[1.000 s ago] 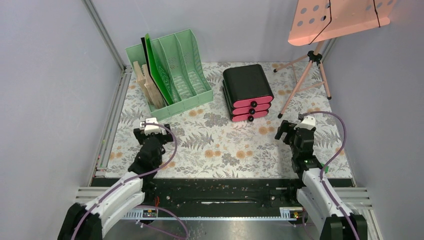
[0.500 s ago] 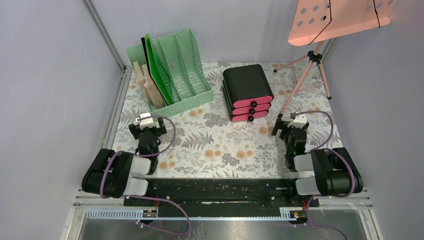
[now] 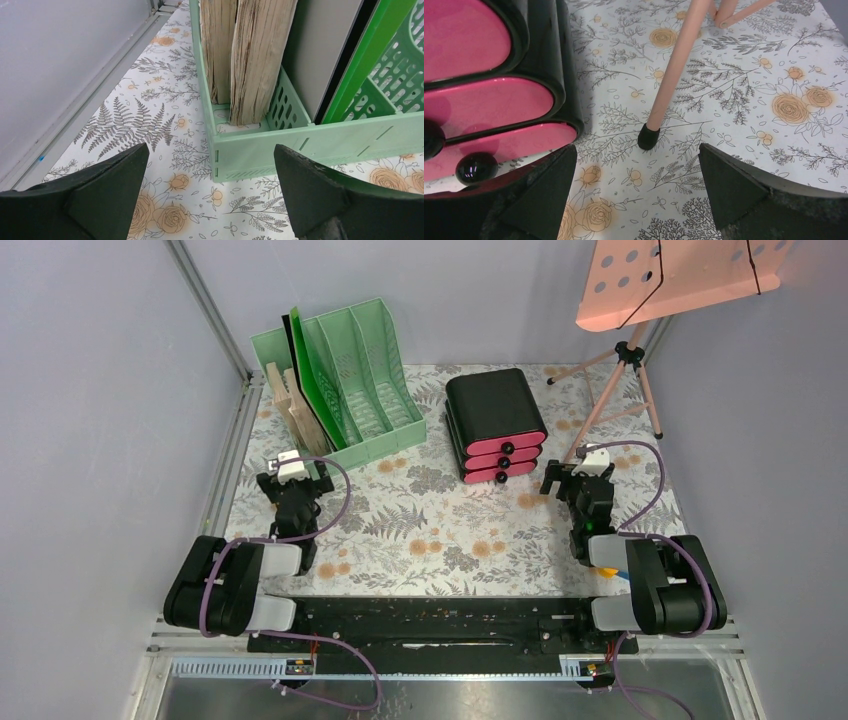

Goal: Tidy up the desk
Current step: Reset both arms

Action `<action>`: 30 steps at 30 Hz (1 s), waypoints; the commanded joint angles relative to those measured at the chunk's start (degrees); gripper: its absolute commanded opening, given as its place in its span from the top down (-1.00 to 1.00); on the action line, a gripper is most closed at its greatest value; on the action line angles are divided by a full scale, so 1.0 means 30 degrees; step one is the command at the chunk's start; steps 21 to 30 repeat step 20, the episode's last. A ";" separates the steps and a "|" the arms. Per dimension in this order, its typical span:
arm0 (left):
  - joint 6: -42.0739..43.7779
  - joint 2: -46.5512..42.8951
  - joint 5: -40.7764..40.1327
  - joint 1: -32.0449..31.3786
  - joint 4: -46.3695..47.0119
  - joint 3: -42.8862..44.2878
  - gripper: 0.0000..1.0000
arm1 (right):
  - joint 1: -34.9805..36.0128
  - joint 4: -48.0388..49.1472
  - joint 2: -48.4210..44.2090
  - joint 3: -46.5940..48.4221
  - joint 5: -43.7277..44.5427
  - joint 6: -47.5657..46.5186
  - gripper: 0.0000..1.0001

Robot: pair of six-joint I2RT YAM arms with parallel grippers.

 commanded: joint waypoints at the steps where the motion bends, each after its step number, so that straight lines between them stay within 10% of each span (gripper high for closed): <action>1: -0.0329 -0.0075 0.0440 0.0105 0.0410 0.0359 -0.97 | -0.0076 -0.0227 -0.0273 0.0308 -0.0345 -0.0631 -0.99; 30: -0.0329 -0.0066 0.0483 0.0106 0.0287 0.0444 -0.97 | -0.0077 -0.0216 -0.0270 0.0307 -0.0314 -0.0626 -0.99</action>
